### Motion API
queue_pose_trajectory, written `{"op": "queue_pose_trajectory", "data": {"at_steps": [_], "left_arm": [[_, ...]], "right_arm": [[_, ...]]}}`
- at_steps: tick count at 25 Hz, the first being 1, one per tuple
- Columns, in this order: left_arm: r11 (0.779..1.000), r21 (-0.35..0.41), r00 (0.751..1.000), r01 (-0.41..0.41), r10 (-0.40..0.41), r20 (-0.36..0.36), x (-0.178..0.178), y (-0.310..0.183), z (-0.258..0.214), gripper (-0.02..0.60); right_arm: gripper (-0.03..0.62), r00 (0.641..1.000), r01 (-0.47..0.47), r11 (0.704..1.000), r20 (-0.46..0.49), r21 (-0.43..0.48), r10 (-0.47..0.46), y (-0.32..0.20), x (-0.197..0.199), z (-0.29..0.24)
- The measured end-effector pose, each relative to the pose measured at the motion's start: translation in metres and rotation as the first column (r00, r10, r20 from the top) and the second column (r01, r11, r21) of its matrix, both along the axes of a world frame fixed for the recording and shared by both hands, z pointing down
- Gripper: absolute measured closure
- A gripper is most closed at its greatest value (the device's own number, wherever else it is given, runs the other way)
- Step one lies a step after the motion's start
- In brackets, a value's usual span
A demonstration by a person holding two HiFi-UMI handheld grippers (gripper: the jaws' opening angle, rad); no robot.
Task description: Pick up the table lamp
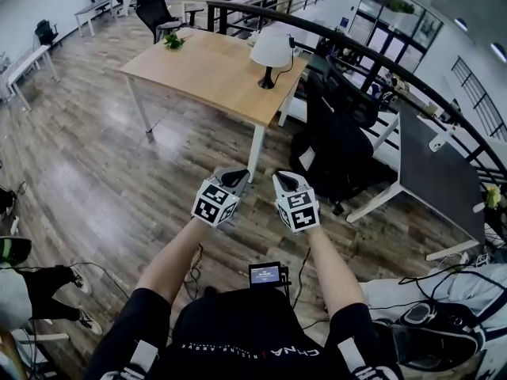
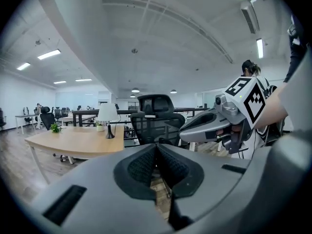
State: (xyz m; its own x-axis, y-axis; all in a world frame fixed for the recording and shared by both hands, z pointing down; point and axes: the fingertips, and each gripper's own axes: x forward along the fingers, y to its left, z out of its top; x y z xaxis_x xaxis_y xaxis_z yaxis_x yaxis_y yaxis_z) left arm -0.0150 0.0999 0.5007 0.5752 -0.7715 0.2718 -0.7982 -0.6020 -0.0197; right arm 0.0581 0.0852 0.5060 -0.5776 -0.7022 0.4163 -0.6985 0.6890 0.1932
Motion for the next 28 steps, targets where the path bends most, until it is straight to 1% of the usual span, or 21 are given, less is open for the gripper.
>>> {"op": "queue_pose_trajectory", "data": {"at_steps": [4, 7, 10, 12, 14, 18, 22, 28], "left_arm": [[1.000, 0.006, 1.000, -0.008, 0.008, 0.011, 0.003, 0.000, 0.004, 0.563], [1.000, 0.004, 1.000, -0.001, 0.001, 0.009, 0.002, 0.001, 0.002, 0.563], [1.000, -0.001, 1.000, -0.005, 0.005, 0.007, -0.002, 0.002, 0.001, 0.563], [1.000, -0.004, 1.000, -0.013, 0.013, 0.005, -0.005, 0.003, -0.001, 0.563], [1.000, 0.002, 1.000, -0.012, 0.011, 0.021, -0.007, 0.004, -0.001, 0.563], [1.000, 0.023, 0.997, 0.012, -0.013, 0.070, -0.009, 0.001, 0.002, 0.563], [1.000, 0.014, 0.997, 0.017, -0.018, 0.080, -0.005, -0.005, 0.007, 0.563], [1.000, 0.005, 0.997, 0.010, -0.010, 0.081, 0.002, -0.004, 0.009, 0.563]], "right_arm": [[0.562, 1.000, 0.029, 1.000, -0.004, 0.006, -0.029, 0.001, -0.004, 0.001], [0.562, 1.000, 0.030, 0.999, -0.002, 0.009, -0.030, 0.001, -0.007, -0.002], [0.562, 0.998, 0.020, 1.000, -0.052, 0.017, -0.019, -0.003, -0.009, 0.001], [0.562, 0.997, 0.035, 0.999, -0.073, 0.011, -0.034, -0.002, -0.013, 0.003], [0.562, 0.996, 0.056, 0.998, -0.074, 0.001, -0.055, 0.000, -0.016, 0.004], [0.562, 0.997, 0.058, 0.998, -0.057, -0.012, -0.059, -0.002, -0.014, 0.006], [0.562, 0.997, 0.063, 0.998, -0.032, -0.017, -0.063, -0.007, -0.008, 0.005], [0.561, 0.996, 0.063, 0.997, 0.063, -0.044, -0.060, -0.008, -0.002, 0.000]]}}
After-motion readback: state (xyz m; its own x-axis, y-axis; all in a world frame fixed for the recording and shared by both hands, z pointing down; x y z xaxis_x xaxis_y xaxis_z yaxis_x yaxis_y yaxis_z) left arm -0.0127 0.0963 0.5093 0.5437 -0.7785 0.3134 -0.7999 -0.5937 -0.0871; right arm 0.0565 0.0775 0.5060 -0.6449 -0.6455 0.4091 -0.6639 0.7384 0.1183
